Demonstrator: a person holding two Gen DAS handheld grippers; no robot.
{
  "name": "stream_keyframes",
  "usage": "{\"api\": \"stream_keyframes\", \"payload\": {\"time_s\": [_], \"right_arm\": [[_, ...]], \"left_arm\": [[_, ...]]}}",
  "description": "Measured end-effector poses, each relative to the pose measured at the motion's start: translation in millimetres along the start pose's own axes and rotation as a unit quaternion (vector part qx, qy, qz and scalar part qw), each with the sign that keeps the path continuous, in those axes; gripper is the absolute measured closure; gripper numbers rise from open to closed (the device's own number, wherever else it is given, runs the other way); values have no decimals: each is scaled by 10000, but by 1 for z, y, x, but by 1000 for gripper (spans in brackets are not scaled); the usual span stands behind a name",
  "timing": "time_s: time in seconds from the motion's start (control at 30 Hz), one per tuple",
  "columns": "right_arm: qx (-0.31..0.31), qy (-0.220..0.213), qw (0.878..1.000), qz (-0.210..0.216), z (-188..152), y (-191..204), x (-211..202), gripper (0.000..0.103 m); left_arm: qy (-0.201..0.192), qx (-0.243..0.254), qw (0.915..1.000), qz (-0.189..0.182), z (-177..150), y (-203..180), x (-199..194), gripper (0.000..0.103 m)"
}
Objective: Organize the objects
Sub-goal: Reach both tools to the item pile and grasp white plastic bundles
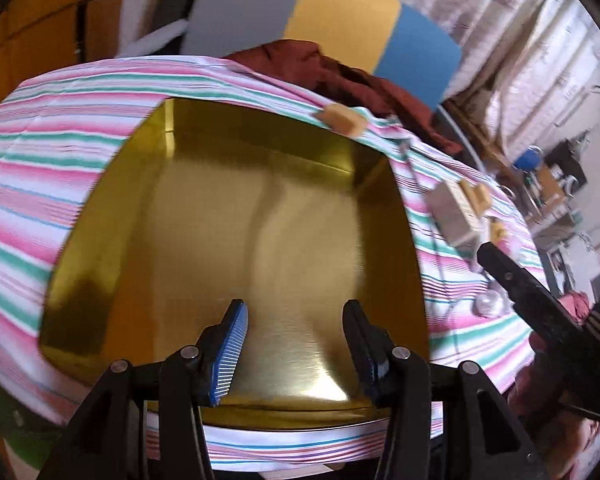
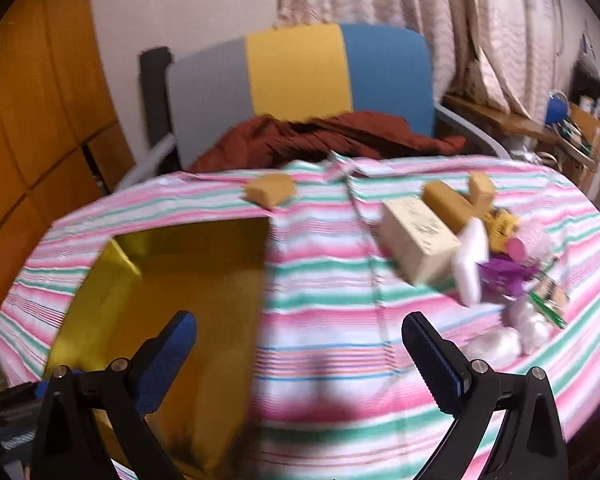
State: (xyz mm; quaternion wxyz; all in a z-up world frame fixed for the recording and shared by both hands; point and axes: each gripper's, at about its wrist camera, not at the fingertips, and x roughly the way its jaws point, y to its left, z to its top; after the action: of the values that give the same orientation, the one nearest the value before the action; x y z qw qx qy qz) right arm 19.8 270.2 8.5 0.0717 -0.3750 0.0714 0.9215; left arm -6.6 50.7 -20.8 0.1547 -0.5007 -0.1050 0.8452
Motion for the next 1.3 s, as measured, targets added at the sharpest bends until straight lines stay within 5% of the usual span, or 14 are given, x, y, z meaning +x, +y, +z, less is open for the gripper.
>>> {"api": "stream_keyframes", "payload": {"time_s": [0.2, 0.4, 0.53, 0.7, 0.83, 1.0, 1.2, 1.3], "right_arm": [[-86, -80, 9963, -857, -7, -63, -2, 0], [1603, -177, 9855, -522, -26, -167, -14, 8], [2005, 136, 9768, -734, -41, -210, -3, 19], [1975, 508, 9775, -532, -49, -229, 29, 35], [2027, 363, 9775, -452, -46, -234, 47, 40], [1768, 194, 9829, -482, -43, -234, 58, 65], [1722, -24, 9834, -564, -49, -241, 53, 65], [1796, -93, 9818, -608, -54, -248, 50, 65]], "left_arm": [[314, 385, 9974, -521, 5, -34, 13, 52], [410, 1024, 9908, -781, 2, -71, 17, 43], [620, 1490, 9814, -1036, -3, -95, 23, 23], [946, 1722, 9723, -1267, -9, -120, 36, 19], [1048, 1828, 9682, -1346, -13, -138, 43, 19], [1012, 2145, 9653, -1090, -15, -157, 55, 19], [637, 2426, 9577, -1412, -13, -184, 70, 17], [419, 2884, 9459, -1426, -16, -208, 79, 1]]}}
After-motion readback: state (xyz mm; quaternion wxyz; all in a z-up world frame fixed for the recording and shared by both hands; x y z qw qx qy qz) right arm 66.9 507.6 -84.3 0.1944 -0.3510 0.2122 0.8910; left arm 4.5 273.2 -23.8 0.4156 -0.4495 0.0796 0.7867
